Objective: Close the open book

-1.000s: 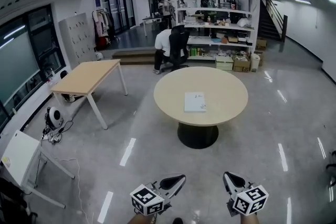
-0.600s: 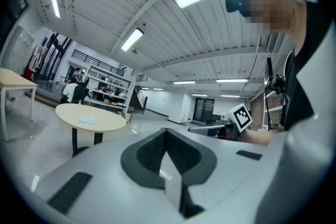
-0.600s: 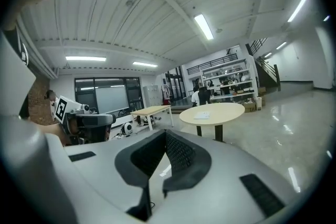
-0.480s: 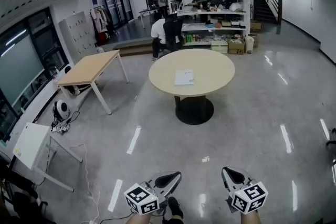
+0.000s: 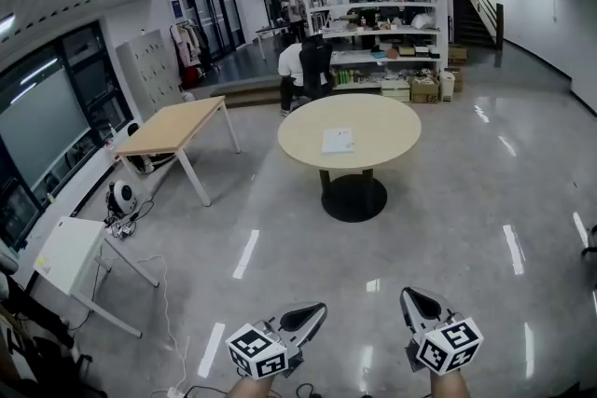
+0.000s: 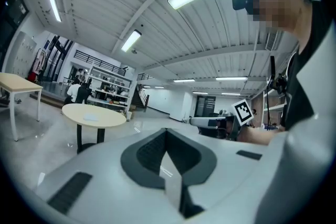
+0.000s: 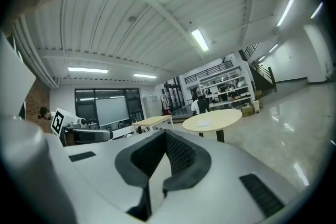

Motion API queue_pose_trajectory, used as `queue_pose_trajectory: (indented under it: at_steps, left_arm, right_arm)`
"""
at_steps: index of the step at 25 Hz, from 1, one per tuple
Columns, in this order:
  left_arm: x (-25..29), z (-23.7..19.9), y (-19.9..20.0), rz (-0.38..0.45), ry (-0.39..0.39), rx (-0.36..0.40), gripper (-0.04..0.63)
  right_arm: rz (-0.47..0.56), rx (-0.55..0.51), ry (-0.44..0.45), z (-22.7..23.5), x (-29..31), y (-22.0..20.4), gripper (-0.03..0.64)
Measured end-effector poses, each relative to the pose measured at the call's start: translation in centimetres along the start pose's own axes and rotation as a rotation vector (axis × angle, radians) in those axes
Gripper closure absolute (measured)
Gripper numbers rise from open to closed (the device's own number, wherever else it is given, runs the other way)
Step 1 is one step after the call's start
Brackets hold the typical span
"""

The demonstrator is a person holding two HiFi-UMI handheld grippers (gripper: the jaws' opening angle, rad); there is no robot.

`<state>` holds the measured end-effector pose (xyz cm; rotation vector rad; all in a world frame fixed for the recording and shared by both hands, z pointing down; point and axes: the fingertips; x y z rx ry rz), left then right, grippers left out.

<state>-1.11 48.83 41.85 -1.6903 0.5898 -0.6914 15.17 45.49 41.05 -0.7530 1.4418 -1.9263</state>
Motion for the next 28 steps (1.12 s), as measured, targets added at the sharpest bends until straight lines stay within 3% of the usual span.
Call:
queue_pose_trajectory:
  at_steps: [6,10,28]
  left_arm:
    - [-3.3,-1.4,0.6,0.02,0.02,-0.008,0.603]
    - [-3.5,-1.8,0.9,0.041,0.007,0.002,0.603]
    - [-6.1,-1.4,1.2,0.073,-0.038,-0.007,0.603]
  right_arm:
    - [0.002,-0.014,-0.013,-2.4,0.4,0.6,0.618]
    - [-0.015,-0.076,-0.05,-2.6,0.6,0.4,0.618]
    - [0.002,-0.086,-0.047,-5.6,0.8,0.9,0.618]
Point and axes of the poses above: the fingertips, and each gripper's own axes: x forward along the fingers, z to its right, y out of its top, and after that the axes turned 4 degrees about y, right-handed
